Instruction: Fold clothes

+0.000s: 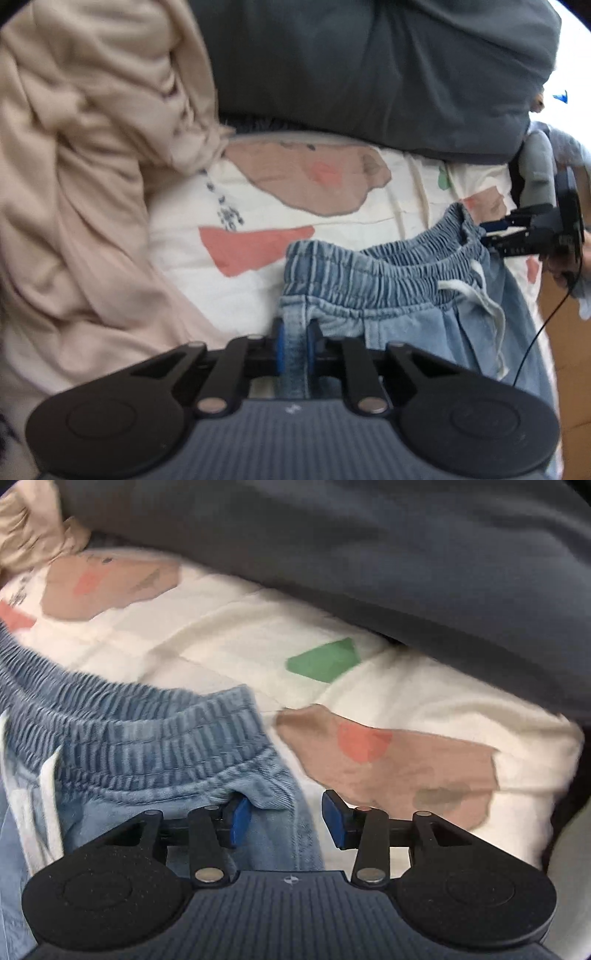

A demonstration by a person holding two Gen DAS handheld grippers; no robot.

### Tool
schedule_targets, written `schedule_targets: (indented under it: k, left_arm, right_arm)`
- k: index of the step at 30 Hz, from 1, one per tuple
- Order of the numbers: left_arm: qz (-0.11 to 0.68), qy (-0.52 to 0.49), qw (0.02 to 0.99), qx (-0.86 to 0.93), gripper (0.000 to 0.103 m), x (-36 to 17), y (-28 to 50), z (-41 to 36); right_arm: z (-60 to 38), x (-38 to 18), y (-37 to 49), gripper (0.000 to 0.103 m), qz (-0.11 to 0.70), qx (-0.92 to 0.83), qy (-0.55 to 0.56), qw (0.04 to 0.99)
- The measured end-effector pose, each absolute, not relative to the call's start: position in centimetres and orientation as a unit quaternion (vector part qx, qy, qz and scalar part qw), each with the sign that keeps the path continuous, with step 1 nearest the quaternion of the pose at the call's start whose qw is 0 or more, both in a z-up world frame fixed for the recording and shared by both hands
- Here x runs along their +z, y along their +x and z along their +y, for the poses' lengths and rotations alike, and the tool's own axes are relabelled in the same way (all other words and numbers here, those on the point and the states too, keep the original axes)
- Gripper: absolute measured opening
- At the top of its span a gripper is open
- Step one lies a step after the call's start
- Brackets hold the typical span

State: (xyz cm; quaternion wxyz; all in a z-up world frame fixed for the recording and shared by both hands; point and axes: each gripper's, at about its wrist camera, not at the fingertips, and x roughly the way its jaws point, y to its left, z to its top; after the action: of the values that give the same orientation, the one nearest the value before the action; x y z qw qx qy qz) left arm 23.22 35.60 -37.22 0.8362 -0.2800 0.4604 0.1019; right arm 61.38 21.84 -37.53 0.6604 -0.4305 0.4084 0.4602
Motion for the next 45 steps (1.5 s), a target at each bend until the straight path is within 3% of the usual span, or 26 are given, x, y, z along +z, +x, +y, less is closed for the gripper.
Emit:
schedule_targets:
  k: [3, 5, 14, 17, 19, 22, 24, 25, 28, 30, 31, 45]
  left_arm:
    - [0.463, -0.258, 0.841, 0.106, 0.012, -36.8, 22.9, 35.5]
    - [0.47, -0.258, 0.837, 0.108, 0.012, -37.2, 22.8, 35.9]
    - [0.475, -0.29, 0.826, 0.093, 0.015, -38.3, 23.5, 35.9]
    - [0.476, -0.293, 0.825, 0.083, 0.023, -38.8, 23.8, 35.6]
    - [0.478, -0.294, 0.824, 0.076, 0.035, -39.1, 24.1, 35.3]
    - [0.477, -0.296, 0.825, 0.071, 0.038, -39.4, 24.4, 35.0]
    - [0.476, -0.291, 0.827, 0.073, 0.034, -39.6, 24.4, 34.9]
    - [0.475, -0.285, 0.829, 0.077, 0.025, -39.6, 24.3, 34.8]
    - [0.473, -0.281, 0.831, 0.085, 0.013, -39.5, 24.0, 35.0]
    - [0.467, -0.28, 0.834, 0.088, 0.011, -39.1, 23.7, 35.1]
    - [0.462, -0.276, 0.838, 0.09, 0.01, -38.7, 23.6, 35.1]
    - [0.378, -0.251, 0.886, 0.098, 0.005, -33.0, 24.0, 35.4]
  right_arm:
    - [21.5, -36.8, 61.3, 0.034, 0.412, 0.466, -0.421, 0.66]
    - [21.3, -36.2, 61.1, 0.032, 0.414, 0.472, -0.415, 0.659]
    - [22.2, -37.1, 61.6, 0.034, 0.43, 0.474, -0.41, 0.65]
    - [22.4, -37.6, 62.1, 0.034, 0.442, 0.477, -0.402, 0.645]
    - [22.2, -37.7, 62.9, 0.035, 0.46, 0.476, -0.383, 0.644]
    - [22.0, -38.0, 63.9, 0.045, 0.488, 0.461, -0.358, 0.648]
    - [21.9, -38.1, 64.4, 0.047, 0.503, 0.451, -0.345, 0.651]
    - [21.9, -38.1, 64.4, 0.047, 0.505, 0.45, -0.343, 0.652]
    - [21.8, -37.9, 63.6, 0.028, 0.498, 0.452, -0.347, 0.653]
    - [21.7, -37.4, 62.4, 0.008, 0.478, 0.454, -0.359, 0.661]
    - [21.4, -36.9, 62.0, 0.006, 0.468, 0.456, -0.359, 0.666]
    - [19.8, -29.1, 59.0, 0.001, 0.349, 0.416, -0.375, 0.751]
